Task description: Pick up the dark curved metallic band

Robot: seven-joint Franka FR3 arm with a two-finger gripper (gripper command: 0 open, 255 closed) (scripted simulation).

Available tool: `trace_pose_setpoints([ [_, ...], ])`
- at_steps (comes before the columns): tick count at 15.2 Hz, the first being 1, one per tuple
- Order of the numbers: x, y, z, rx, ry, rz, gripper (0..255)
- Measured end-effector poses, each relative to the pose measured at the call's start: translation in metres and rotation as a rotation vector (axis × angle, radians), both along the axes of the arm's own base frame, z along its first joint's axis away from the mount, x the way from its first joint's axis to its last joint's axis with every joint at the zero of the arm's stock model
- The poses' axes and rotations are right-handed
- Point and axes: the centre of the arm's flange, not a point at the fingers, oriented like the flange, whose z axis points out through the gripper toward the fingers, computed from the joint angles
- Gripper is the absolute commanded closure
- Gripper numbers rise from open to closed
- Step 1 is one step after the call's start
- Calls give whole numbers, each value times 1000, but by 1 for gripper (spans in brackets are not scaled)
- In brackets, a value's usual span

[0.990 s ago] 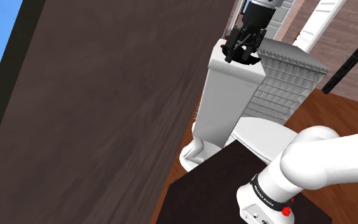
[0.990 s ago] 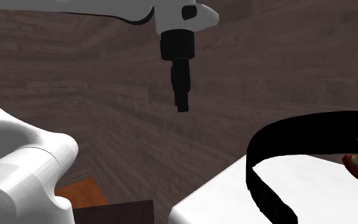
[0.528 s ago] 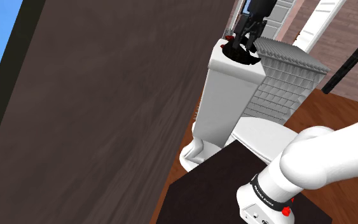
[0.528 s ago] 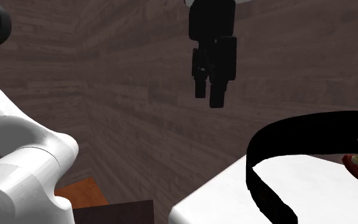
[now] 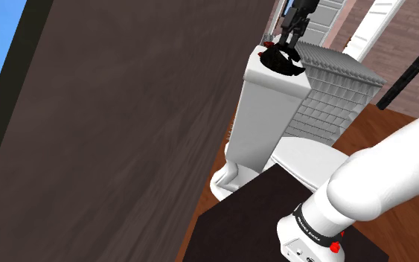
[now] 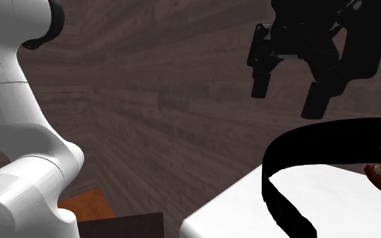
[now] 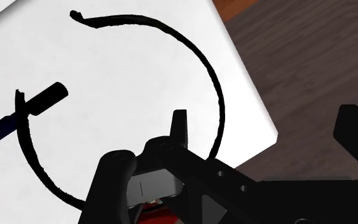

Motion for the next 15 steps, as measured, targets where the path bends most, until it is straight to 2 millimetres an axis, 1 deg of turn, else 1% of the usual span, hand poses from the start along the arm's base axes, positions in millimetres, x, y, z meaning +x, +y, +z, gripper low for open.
trace_pose_setpoints([
  [1, 6, -6, 1, 7, 5, 8, 0],
  [3, 11, -12, -5, 12, 8, 15, 0],
  [9, 13, -14, -33, 13, 9, 18, 0],
  [10, 13, -14, -35, 13, 9, 18, 255],
  [15, 12, -14, -37, 13, 9, 18, 255],
])
